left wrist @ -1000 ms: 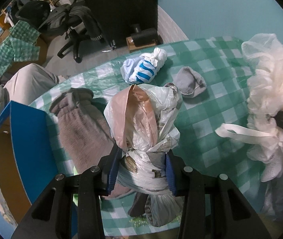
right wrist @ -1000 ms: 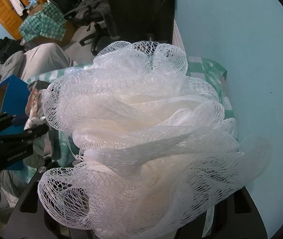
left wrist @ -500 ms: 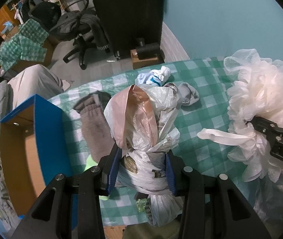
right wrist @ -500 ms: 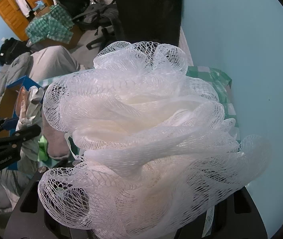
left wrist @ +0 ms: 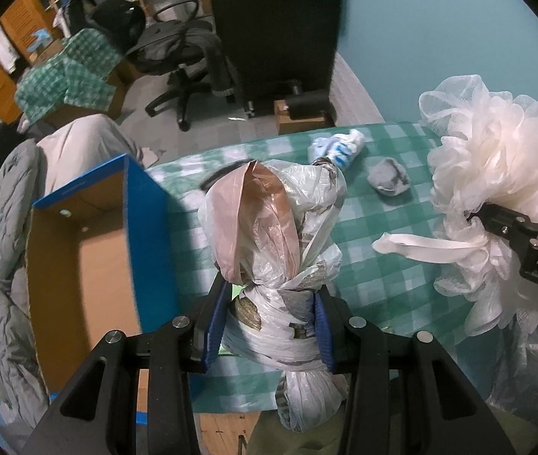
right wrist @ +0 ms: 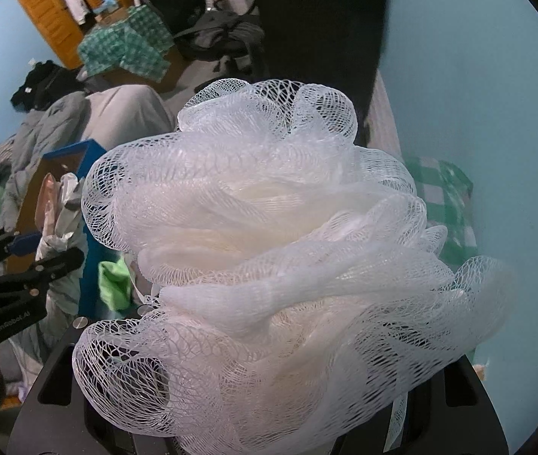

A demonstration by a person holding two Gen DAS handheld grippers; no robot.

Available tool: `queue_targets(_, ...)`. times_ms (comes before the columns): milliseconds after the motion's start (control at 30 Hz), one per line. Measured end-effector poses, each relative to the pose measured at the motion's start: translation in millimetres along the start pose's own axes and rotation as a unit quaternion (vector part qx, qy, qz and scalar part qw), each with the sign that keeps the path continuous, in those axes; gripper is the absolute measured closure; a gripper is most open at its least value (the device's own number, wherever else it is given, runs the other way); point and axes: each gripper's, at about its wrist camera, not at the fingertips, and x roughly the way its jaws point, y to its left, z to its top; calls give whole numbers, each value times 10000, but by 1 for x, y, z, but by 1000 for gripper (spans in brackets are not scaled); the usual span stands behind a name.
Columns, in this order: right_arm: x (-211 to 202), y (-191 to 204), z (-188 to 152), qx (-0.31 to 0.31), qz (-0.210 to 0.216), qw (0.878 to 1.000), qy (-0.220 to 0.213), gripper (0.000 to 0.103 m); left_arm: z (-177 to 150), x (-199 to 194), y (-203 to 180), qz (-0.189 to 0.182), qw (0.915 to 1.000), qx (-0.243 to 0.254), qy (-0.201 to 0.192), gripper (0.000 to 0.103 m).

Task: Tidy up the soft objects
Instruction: 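Lift and carry the puff and bag with both tools toward the cardboard box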

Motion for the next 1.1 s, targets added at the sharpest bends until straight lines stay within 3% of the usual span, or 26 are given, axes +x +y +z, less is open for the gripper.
queue_targets(433, 7, 58, 25, -585, 332, 9977, -76, 42, -16, -13, 64, 43, 9982, -590, -55, 61)
queue_targets(1100, 29, 171, 53, -1540, 919, 9838, -50, 42, -40, -20, 149, 343, 9907, -1313, -124, 62)
